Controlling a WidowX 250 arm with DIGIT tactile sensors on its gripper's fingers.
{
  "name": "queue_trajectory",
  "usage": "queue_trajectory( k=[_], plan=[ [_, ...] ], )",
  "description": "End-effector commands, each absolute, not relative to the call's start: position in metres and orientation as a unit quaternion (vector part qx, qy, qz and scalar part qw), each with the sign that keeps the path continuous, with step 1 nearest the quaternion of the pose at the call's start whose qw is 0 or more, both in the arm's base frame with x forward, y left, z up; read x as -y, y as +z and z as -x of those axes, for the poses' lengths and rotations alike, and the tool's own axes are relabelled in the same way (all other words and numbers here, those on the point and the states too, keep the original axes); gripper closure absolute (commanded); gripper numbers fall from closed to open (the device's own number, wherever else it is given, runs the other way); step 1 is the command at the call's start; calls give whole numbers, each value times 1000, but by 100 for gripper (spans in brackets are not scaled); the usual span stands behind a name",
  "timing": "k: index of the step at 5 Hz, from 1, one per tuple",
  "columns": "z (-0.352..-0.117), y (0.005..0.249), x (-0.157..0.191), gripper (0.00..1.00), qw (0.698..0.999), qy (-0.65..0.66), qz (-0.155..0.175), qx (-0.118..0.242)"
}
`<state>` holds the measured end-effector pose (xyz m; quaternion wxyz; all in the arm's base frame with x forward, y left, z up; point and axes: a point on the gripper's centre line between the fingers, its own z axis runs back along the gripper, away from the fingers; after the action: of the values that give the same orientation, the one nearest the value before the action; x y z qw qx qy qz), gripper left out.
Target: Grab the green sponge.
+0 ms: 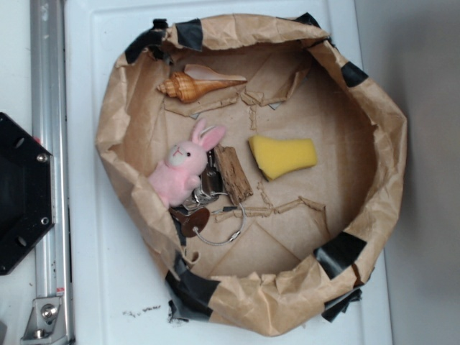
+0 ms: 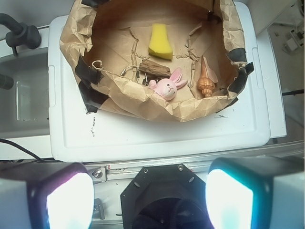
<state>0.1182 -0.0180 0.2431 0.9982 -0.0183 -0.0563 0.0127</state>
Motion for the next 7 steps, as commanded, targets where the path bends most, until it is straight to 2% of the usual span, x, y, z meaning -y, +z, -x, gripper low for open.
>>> queue_trajectory(
  k=[1, 2, 3, 4, 5, 6, 7],
  plan=[
    [-118, 243, 18, 0, 998, 13, 18, 56],
    [-149, 229, -17, 0, 990, 45, -3, 134],
    [-179, 213, -26, 0, 987, 43, -15, 157],
    [-222, 177, -22, 0, 989, 26, -8, 149],
    [-258, 131, -12, 0, 994, 14, -26, 103],
    [-282, 80, -13, 0, 998, -6, -36, 59],
    [-316, 27, -6, 0, 999, -42, -29, 11]
  ],
)
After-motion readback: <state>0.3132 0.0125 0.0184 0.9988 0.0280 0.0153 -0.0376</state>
